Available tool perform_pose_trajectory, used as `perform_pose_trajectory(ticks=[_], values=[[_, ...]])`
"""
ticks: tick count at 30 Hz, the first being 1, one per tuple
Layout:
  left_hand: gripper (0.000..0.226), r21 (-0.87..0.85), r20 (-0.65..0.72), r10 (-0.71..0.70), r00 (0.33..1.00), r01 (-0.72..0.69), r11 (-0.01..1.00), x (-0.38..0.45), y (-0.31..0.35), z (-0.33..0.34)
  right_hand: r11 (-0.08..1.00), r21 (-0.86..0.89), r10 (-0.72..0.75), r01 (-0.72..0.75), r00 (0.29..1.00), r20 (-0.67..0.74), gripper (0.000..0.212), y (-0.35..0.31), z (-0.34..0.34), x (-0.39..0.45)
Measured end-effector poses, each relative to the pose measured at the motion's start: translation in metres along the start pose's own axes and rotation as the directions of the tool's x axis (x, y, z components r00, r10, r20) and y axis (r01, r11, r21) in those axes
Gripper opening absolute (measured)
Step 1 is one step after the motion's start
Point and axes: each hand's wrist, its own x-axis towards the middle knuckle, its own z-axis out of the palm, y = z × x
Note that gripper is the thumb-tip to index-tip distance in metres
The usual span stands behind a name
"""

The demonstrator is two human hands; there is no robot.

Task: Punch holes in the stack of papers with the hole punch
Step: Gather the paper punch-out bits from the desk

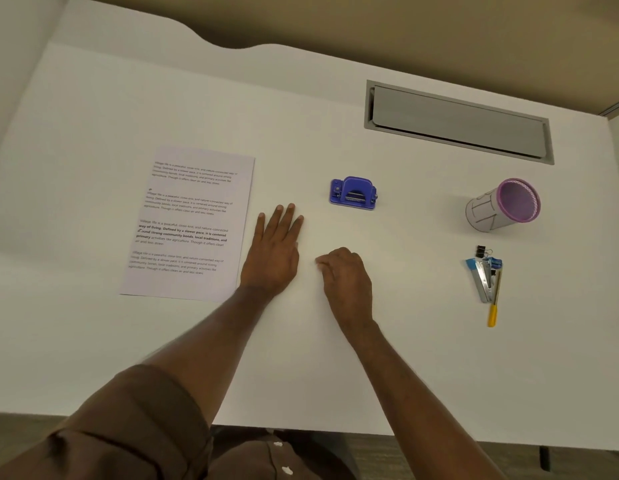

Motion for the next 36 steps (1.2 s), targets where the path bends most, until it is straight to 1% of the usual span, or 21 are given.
perform_pose_trajectory(ticks=[2, 4, 6, 11, 16, 17, 20, 23, 25, 28, 30, 32, 33, 34, 35, 36], values=[[0.056, 0.004, 0.005, -0.001, 1.000, 0.001, 1.000, 0.000, 0.000, 0.001, 0.996, 0.067, 0.054, -0.053, 0.998, -0.016, 0.012, 0.001, 0.001, 0.002], [0.055, 0.002, 0.006, -0.001, 1.000, 0.001, 1.000, 0.000, 0.000, 0.000, 0.994, 0.077, 0.078, -0.077, 0.997, -0.017, 0.013, 0.002, 0.000, 0.004], [0.055, 0.007, 0.010, -0.001, 1.000, 0.001, 1.000, 0.001, 0.000, 0.000, 0.995, 0.069, 0.071, -0.071, 0.997, -0.002, 0.013, 0.001, 0.000, 0.005], [0.056, 0.002, 0.018, -0.002, 1.000, 0.002, 1.000, 0.000, 0.001, -0.002, 0.995, -0.087, -0.040, 0.048, 0.996, 0.085, 0.012, -0.008, -0.001, 0.005], [0.056, -0.010, 0.018, -0.004, 1.000, 0.004, 1.000, 0.000, 0.001, -0.002, 0.941, -0.282, -0.163, 0.186, 0.981, 0.102, 0.005, -0.014, -0.003, 0.006], [0.055, -0.010, 0.017, -0.004, 1.000, 0.004, 1.000, 0.000, 0.000, -0.002, 0.926, -0.316, -0.179, 0.208, 0.977, 0.117, 0.008, -0.017, -0.004, 0.007], [0.054, -0.020, 0.011, -0.002, 1.000, 0.003, 1.000, 0.000, 0.001, -0.002, 0.883, -0.407, -0.174, 0.232, 0.969, 0.175, 0.020, -0.025, -0.006, 0.013], [0.055, -0.003, 0.032, -0.004, 0.999, 0.004, 1.000, 0.001, 0.001, -0.003, 0.868, -0.424, -0.181, 0.258, 0.960, 0.213, 0.030, -0.032, -0.006, 0.017], [0.056, 0.016, 0.051, -0.011, 0.999, 0.010, 1.000, 0.001, 0.001, -0.003, 0.856, -0.449, -0.163, 0.255, 0.958, 0.234, 0.033, -0.035, -0.005, 0.017], [0.056, 0.022, 0.063, -0.018, 0.998, 0.017, 1.000, 0.001, 0.001, -0.003, 0.836, -0.489, -0.138, 0.247, 0.959, 0.248, 0.030, -0.031, 0.000, 0.014], [0.055, 0.013, 0.050, -0.013, 0.999, 0.012, 1.000, 0.001, 0.001, -0.004, 0.834, -0.490, -0.156, 0.253, 0.961, 0.230, 0.026, -0.026, 0.002, 0.012], [0.055, 0.010, 0.044, -0.012, 0.999, 0.011, 1.000, 0.001, 0.001, -0.004, 0.857, -0.461, -0.149, 0.232, 0.966, 0.210, 0.018, -0.023, 0.004, 0.012], [0.056, 0.014, 0.046, -0.014, 0.999, 0.013, 1.000, 0.001, 0.002, -0.004, 0.887, -0.420, -0.109, 0.192, 0.971, 0.213, 0.010, -0.021, 0.006, 0.014], [0.056, 0.017, 0.047, -0.014, 0.999, 0.013, 1.000, 0.001, 0.002, -0.004, 0.923, -0.365, -0.043, 0.120, 0.976, 0.213, 0.004, -0.017, 0.008, 0.016], [0.056, 0.017, 0.045, -0.013, 0.999, 0.012, 1.000, 0.001, 0.002, -0.003, 0.958, -0.286, 0.030, 0.035, 0.975, 0.220, 0.008, -0.014, 0.009, 0.019], [0.056, 0.016, 0.042, -0.012, 0.999, 0.011, 1.000, 0.001, 0.002, -0.003, 0.985, -0.167, 0.082, -0.047, 0.973, 0.215, 0.008, -0.011, 0.009, 0.020]])
